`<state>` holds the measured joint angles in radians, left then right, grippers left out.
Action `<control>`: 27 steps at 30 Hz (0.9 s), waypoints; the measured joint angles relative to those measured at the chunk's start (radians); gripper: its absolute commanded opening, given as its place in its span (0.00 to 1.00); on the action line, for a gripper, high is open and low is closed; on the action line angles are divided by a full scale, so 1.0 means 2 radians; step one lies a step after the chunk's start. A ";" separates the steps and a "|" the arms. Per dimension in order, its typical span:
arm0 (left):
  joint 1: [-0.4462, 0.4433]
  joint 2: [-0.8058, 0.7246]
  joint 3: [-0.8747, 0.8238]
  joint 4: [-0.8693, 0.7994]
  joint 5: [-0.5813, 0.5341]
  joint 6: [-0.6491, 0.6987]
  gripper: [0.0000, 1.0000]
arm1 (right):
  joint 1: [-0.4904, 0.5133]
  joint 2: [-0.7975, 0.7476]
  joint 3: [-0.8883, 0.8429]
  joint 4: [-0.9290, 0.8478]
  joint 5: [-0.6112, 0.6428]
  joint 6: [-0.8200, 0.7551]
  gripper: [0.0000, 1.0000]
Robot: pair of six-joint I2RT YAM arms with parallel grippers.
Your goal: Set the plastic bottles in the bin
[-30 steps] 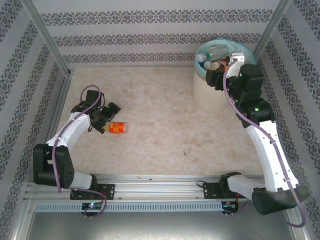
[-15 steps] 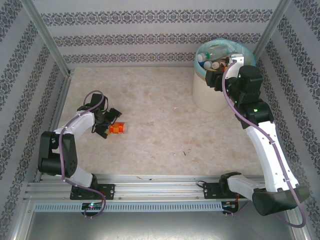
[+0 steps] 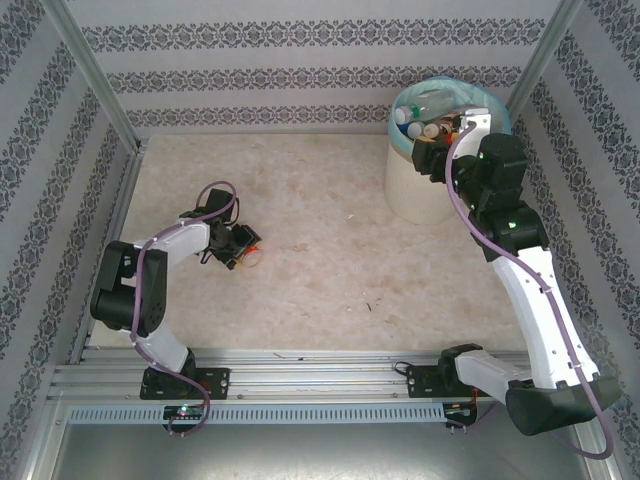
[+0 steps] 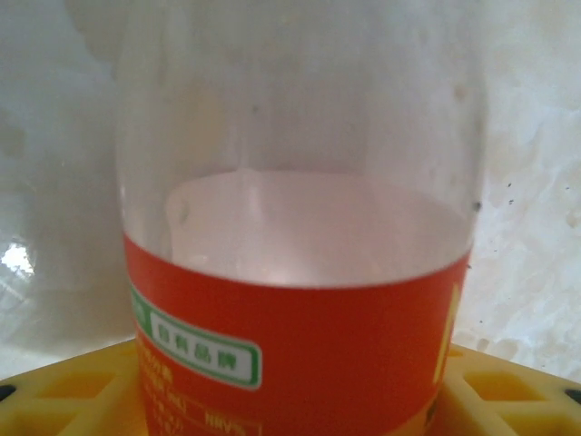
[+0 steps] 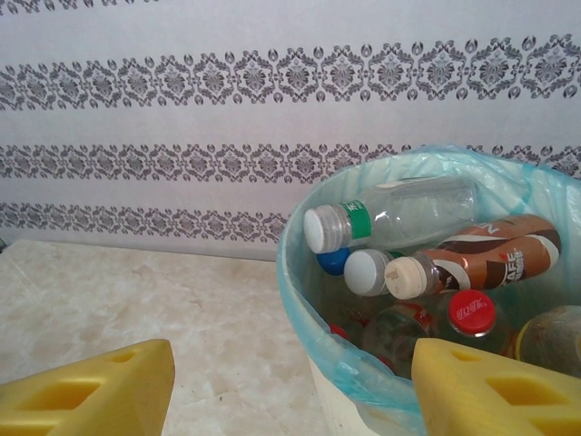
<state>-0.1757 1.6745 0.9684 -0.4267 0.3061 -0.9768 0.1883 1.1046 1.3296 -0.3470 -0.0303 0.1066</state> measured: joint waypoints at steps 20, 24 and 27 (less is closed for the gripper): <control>-0.043 -0.251 0.029 0.118 0.030 0.321 0.49 | 0.127 0.050 0.070 0.008 -0.167 -0.030 0.68; -0.081 -0.332 -0.012 0.173 0.077 0.441 0.48 | 0.196 0.070 0.094 0.008 -0.222 -0.089 0.68; -0.088 -0.357 -0.024 0.180 0.108 0.504 0.48 | 0.237 0.080 0.098 0.008 -0.242 -0.129 0.68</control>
<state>-0.3519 0.9600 0.9211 -0.0669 0.5224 0.0315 0.6632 1.2644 1.5261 -0.3317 -0.5152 -0.1509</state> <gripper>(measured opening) 0.550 0.682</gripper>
